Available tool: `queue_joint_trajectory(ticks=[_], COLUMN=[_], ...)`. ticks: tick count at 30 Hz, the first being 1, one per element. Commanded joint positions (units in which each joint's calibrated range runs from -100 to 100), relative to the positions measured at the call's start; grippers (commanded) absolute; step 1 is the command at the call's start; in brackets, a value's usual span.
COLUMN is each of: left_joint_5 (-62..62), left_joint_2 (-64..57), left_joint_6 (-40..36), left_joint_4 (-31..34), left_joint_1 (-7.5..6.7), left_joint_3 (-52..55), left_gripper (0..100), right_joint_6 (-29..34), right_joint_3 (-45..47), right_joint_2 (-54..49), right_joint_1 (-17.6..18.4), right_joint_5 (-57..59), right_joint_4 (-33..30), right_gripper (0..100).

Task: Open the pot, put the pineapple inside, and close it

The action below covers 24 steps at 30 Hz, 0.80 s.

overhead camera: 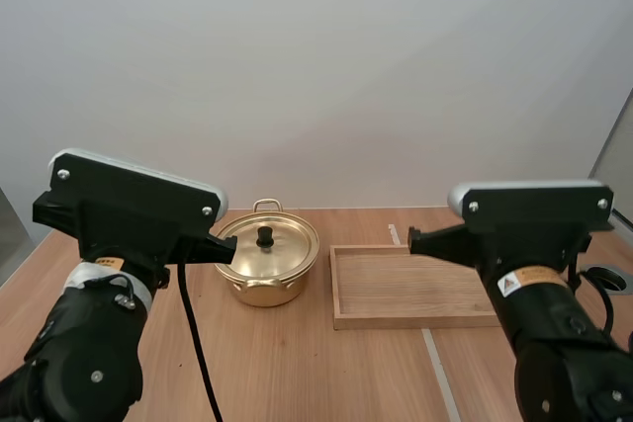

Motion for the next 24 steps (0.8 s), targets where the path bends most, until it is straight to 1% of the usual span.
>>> queue_joint_trajectory(ticks=[1, 3, 6, 7, 8, 10, 15, 21, 24], left_joint_5=[-5.6, -10.1, -17.4, -19.3, -15.1, -12.0, -13.4, -13.8, -13.8], left_joint_2=[-3.5, -5.1, -7.3, -8.0, -8.6, -10.3, -13.9, -14.4, -14.4], left_joint_6=[-0.1, -0.1, -0.1, -0.1, -0.1, -0.1, -0.1, -0.1, -0.1], left_joint_4=[-1.3, -1.3, -1.3, -1.3, -1.9, -1.4, -1.4, -1.4, -1.4], left_joint_1=[-0.19, -0.19, -0.19, -0.19, -0.19, -0.19, -0.19, -0.19, -0.19], left_joint_3=[3.8, 7.1, 12.2, 12.2, 12.2, 12.2, 12.2, 12.2, 12.2], left_gripper=[0, 0, 0, 0, 0, 0, 0, 0, 0], right_joint_6=[-0.5, -0.5, -0.5, -0.5, -0.5, -0.5, -0.5, -0.5, 0.2], right_joint_3=[3.4, 3.4, 3.4, 3.4, 3.4, 3.4, 3.4, 3.4, 3.4], right_joint_2=[-2.7, -4.2, -4.9, -4.9, -4.9, -4.9, -4.9, -4.9, -4.9], right_joint_1=[0.1, 0.1, 0.1, 0.1, 0.2, 0.2, 0.2, 0.2, -0.7], right_joint_5=[-2.7, 9.1, 14.0, 14.7, 14.7, 14.5, 14.5, 14.5, 16.0], right_joint_4=[0.0, 0.1, 0.1, 0.1, 0.1, 0.1, 0.1, 0.1, 0.3], right_gripper=[0, 0, 0, 0, 0, 0, 0, 0, 0])
